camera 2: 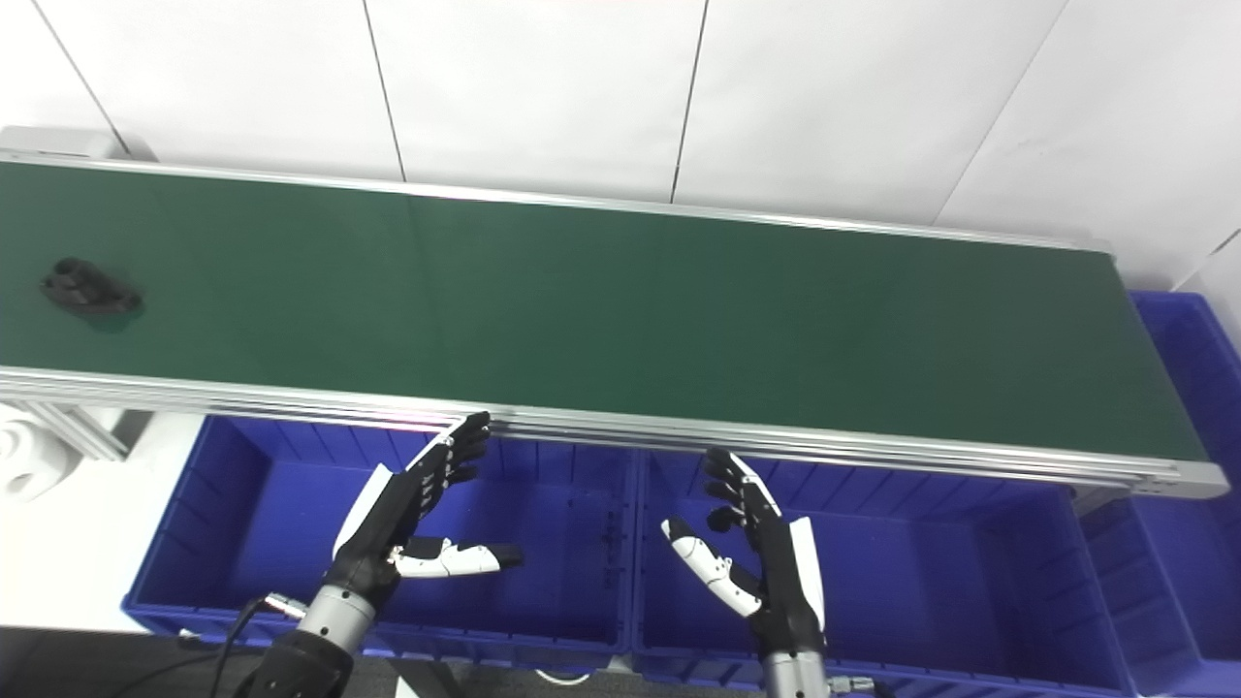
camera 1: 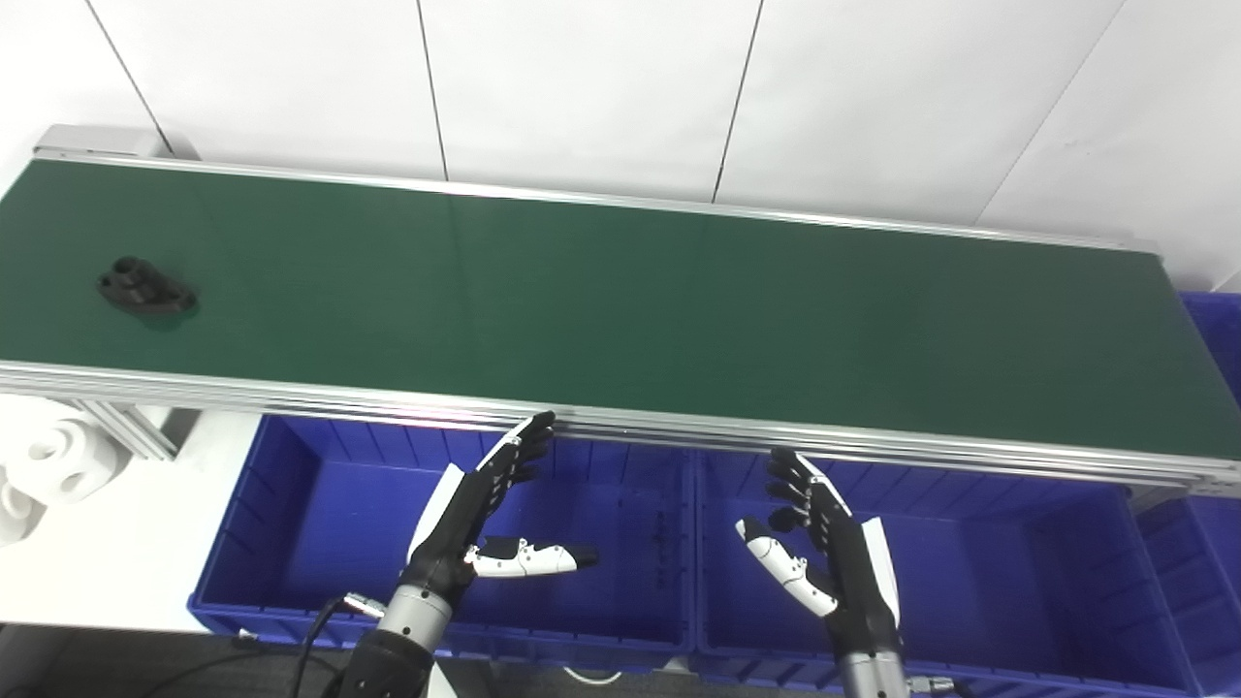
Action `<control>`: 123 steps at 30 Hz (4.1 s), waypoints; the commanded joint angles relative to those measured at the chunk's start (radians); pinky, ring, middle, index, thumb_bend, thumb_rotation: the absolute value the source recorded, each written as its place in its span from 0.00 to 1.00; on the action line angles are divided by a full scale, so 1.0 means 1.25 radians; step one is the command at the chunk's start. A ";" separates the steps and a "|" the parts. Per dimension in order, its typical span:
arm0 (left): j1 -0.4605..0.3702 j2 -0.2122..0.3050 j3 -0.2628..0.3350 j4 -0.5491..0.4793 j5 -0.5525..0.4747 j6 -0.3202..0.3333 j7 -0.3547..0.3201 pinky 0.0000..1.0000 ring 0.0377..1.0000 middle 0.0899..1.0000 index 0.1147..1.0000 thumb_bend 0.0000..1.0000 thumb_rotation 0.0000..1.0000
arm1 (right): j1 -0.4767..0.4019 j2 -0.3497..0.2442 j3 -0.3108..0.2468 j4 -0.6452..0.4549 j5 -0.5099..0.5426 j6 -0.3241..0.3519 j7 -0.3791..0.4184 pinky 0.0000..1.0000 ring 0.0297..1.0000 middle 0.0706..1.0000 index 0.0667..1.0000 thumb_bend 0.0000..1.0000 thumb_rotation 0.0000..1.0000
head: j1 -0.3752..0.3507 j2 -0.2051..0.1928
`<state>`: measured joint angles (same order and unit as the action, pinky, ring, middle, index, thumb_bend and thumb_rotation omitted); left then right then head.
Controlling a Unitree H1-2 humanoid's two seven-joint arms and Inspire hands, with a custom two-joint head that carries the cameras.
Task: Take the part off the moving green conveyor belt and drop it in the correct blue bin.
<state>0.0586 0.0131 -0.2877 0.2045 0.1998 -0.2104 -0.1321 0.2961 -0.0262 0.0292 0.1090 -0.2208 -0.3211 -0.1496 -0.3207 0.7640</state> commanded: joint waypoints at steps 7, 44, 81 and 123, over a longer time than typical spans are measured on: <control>-0.001 -0.007 -0.013 0.000 0.011 -0.036 0.010 0.85 0.90 0.90 0.90 0.74 0.27 | 0.005 -0.013 -0.005 0.010 -0.002 -0.035 -0.005 0.75 0.81 0.83 0.85 0.71 0.58 | 0.044 -0.046; -0.025 -0.058 -0.049 0.163 0.080 -0.151 0.079 0.82 0.88 0.91 0.90 0.74 0.25 | -0.032 -0.069 -0.015 0.166 0.055 -0.119 -0.034 0.72 0.82 0.83 0.85 0.63 0.62 | 0.320 -0.206; -0.045 -0.073 -0.053 0.218 0.111 -0.185 0.123 0.77 0.84 0.86 0.86 0.81 0.22 | -0.039 -0.098 0.036 0.191 0.049 -0.119 -0.129 0.87 0.87 0.87 0.91 0.31 0.48 | 0.424 -0.238; -0.053 -0.023 -0.025 0.135 0.053 -0.149 0.052 0.81 0.87 0.89 0.89 0.72 0.23 | -0.107 -0.106 0.012 -0.270 -0.009 -0.029 -0.073 0.71 0.74 0.76 0.79 0.70 0.49 | 0.027 -0.087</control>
<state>0.0227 -0.0056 -0.3143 0.3880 0.2669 -0.3717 -0.0643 0.1899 -0.1485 0.0559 -0.1951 -0.2206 -0.3827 -0.2651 -0.2884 0.6550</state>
